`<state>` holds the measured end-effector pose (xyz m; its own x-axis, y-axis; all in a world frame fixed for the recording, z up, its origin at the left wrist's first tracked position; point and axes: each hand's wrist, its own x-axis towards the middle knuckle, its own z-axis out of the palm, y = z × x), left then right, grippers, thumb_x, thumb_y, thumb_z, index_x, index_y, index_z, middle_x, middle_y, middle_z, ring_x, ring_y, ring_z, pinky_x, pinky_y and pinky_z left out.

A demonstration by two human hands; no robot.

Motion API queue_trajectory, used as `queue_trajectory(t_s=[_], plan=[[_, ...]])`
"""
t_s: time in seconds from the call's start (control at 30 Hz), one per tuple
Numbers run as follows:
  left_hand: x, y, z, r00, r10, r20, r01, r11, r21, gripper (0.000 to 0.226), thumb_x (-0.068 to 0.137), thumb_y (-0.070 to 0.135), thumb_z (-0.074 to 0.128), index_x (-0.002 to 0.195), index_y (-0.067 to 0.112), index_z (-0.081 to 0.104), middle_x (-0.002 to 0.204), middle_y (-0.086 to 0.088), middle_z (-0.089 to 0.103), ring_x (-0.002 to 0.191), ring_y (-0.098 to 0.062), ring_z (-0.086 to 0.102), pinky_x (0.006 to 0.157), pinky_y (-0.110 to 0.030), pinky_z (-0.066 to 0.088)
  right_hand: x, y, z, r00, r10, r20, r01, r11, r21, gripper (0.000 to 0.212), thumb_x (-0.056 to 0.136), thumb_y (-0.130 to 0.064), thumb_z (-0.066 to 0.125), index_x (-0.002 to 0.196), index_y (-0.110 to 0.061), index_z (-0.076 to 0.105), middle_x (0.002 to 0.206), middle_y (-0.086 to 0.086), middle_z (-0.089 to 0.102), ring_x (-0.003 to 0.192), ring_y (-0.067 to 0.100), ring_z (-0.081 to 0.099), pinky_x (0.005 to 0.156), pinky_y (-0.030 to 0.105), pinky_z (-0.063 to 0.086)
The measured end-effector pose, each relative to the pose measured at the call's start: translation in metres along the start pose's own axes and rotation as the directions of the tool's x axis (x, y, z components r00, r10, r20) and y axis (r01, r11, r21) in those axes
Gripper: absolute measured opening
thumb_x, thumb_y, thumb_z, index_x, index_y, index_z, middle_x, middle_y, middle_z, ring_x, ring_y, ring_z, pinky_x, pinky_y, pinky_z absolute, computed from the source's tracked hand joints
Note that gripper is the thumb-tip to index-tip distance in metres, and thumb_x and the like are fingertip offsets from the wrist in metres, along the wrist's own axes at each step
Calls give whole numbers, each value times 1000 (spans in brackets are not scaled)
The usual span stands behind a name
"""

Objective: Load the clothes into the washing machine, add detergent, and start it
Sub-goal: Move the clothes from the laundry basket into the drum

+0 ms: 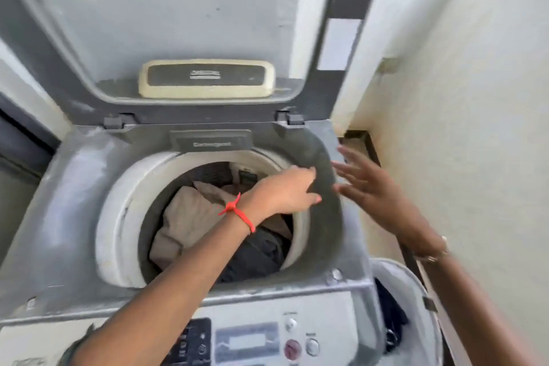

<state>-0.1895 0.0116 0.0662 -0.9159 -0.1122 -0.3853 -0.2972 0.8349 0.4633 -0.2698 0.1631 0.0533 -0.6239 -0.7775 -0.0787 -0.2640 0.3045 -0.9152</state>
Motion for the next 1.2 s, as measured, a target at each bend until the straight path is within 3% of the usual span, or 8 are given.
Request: queue_trajectory(t_s=[0.13,0.27,0.4,0.5,0.63,0.77,1.0,1.2], plan=[[19,98,23,984,179,12,-179,984,-19,63,96,31,48,146,4,21,148,-18,32,136,-27,30,102,-26,24,-95,36,-69,905,112,-410,-57,988,144,52,82,-5,63,130,-18,48,107,4,67,98,6,65,86,19,52],[60,167,93,968,218,122,-201,969,-142,67,93,27,54,147,8,21,151,-11,30,139,-22,27,108,-28,24,-169,125,-93,798,308,-519,-259,951,166,48,84,-6,63,129,-13,47,109,11,68,93,13,67,81,21,54],[104,177,213,971,134,198,-96,977,-190,47,86,14,60,129,1,48,133,-20,51,124,-29,47,98,-34,39,-217,229,-82,728,476,-493,-438,877,199,48,82,-21,68,126,-26,50,108,3,68,101,13,64,90,40,53],[133,152,317,967,38,253,20,975,-222,41,79,4,59,119,5,58,120,-19,62,113,-29,57,88,-32,44,-231,300,-62,692,580,-431,-560,807,186,60,82,-21,68,136,-20,41,124,2,59,116,13,55,89,18,45],[179,103,444,939,-77,334,67,997,41,82,79,14,63,147,10,17,153,-14,22,141,-34,19,111,-43,28,-238,414,-20,710,650,-272,-678,735,-14,92,81,-37,67,148,-27,4,150,4,31,133,22,38,100,38,42],[218,54,536,920,-118,374,-12,945,328,113,77,30,73,147,14,-14,155,-13,-18,143,-33,-15,115,-49,1,-234,518,22,681,719,-135,-719,624,-304,113,76,-51,66,142,-30,-23,158,3,-5,145,25,4,109,54,26],[265,-30,639,936,21,353,-258,724,640,143,54,55,80,133,22,-35,154,-10,-23,141,-33,-19,107,-64,-8,-217,649,91,627,774,-91,-699,507,-505,135,62,-59,74,138,-23,-31,153,8,-25,143,33,-10,108,66,12],[284,-65,694,953,32,302,-246,663,707,149,42,68,76,137,30,-32,154,-12,-24,139,-40,-22,99,-70,-14,-201,716,132,621,777,-109,-708,495,-503,146,51,-57,80,132,-31,-38,150,7,-33,142,33,-16,105,70,8]])
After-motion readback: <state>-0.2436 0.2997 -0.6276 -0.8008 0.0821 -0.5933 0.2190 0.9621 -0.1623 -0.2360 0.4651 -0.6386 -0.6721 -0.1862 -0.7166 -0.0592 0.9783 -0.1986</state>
